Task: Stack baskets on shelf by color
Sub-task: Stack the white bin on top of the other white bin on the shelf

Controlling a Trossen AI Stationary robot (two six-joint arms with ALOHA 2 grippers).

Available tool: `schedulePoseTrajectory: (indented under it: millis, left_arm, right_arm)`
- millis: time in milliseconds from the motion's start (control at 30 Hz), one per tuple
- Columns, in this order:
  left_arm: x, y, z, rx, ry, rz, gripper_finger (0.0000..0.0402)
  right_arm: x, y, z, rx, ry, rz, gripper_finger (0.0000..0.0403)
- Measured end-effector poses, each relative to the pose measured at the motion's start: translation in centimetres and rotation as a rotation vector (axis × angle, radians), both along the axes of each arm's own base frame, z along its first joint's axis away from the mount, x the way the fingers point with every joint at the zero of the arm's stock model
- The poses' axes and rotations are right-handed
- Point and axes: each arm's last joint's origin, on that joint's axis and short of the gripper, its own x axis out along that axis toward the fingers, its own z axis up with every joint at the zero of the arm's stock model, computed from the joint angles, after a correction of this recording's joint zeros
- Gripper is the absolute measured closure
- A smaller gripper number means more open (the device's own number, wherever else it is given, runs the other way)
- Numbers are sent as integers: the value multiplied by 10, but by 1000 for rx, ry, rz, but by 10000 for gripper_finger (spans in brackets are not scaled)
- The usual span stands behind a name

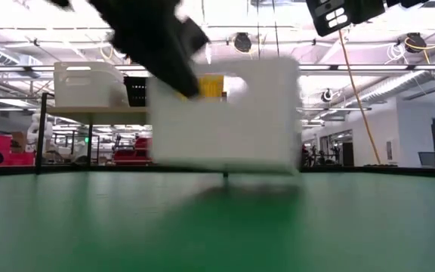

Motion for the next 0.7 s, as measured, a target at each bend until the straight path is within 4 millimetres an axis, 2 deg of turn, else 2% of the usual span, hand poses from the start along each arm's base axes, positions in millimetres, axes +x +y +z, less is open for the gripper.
schedulePoseTrajectory:
  millis: [200, 433, 567, 700]
  left_arm:
    - [-43, -11, 57, -91, -36, 19, 397]
    - [-112, -14, 122, -226, -86, 9, 398]
    - [-143, -8, 152, -289, -167, -45, 399]
    - [-165, 9, 193, -278, -348, -57, 398]
  right_arm:
    - [0, 0, 0, -2, 4, 0, 271]
    - [0, 0, 0, -14, -9, 10, 271]
    - [0, 0, 0, -36, -34, 25, 271]
    - [3, -3, 2, -37, -64, 19, 271]
